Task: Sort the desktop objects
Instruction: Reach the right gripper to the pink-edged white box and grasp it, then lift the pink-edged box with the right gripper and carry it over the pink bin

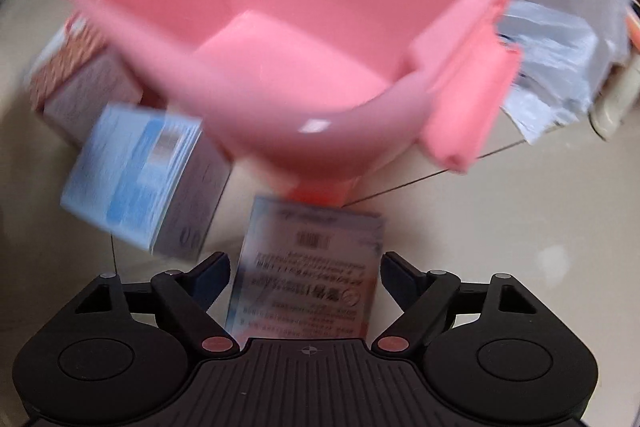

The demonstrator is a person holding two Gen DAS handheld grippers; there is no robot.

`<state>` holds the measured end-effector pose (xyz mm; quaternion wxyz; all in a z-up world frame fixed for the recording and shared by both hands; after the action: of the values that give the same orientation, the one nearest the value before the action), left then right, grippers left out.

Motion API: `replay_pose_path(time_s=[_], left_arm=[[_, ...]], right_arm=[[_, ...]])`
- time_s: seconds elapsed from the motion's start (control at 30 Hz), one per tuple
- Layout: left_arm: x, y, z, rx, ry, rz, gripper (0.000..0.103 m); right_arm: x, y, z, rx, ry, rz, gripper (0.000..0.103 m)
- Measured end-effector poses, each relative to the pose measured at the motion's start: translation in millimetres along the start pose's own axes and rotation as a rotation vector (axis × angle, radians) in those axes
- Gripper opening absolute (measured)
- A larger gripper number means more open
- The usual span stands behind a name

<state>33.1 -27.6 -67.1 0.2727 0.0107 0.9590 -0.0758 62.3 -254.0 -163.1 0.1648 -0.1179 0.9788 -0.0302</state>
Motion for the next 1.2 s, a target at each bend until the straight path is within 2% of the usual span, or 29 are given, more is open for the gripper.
replay_pose_path(time_s=[0.03, 0.17, 0.5, 0.63, 0.7, 0.83, 0.97, 1.07, 1.2], left_arm=[[0, 1, 1, 0.001, 0.003, -0.002, 0.103], [1, 1, 0, -0.004, 0.002, 0.007, 0.103], [-2, 8, -8, -0.031, -0.016, -0.031, 0.103], [-4, 14, -17, -0.040, -0.030, -0.059, 0.103], [-5, 16, -20, -0.061, -0.028, -0.063, 0.103], [-5, 22, -29, -0.101, -0.051, -0.057, 0.103], [-9, 26, -39, -0.143, -0.079, -0.050, 0.103], [-11, 29, -46, -0.145, -0.093, -0.051, 0.103], [-12, 30, -52, -0.144, -0.119, -0.052, 0.103]], right_arm=[[2, 2, 0, 0.003, 0.005, 0.003, 0.080], [9, 11, -2, 0.017, 0.026, 0.014, 0.069], [28, 32, -7, 0.050, 0.077, 0.042, 0.068], [38, 27, -30, 0.060, 0.050, 0.149, 0.067], [45, 37, -55, 0.063, 0.027, 0.219, 0.067], [36, 46, -96, 0.068, -0.065, 0.345, 0.067], [13, 48, -150, 0.074, -0.212, 0.382, 0.067], [-5, 49, -188, 0.080, -0.315, 0.406, 0.067], [-31, 38, -218, 0.046, -0.367, 0.493, 0.067]])
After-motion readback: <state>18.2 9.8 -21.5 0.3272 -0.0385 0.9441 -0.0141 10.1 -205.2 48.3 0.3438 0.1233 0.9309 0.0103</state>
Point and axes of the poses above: each gripper's, at about its wrist camera, not at the fingertips, and z roughly the way its jaws point, y to its left, x to its underside, the point moved 2 cm from there along z, roughly the way its jaws point, and after that the axes turned 8 degrees about x, right-handed, at the moved point
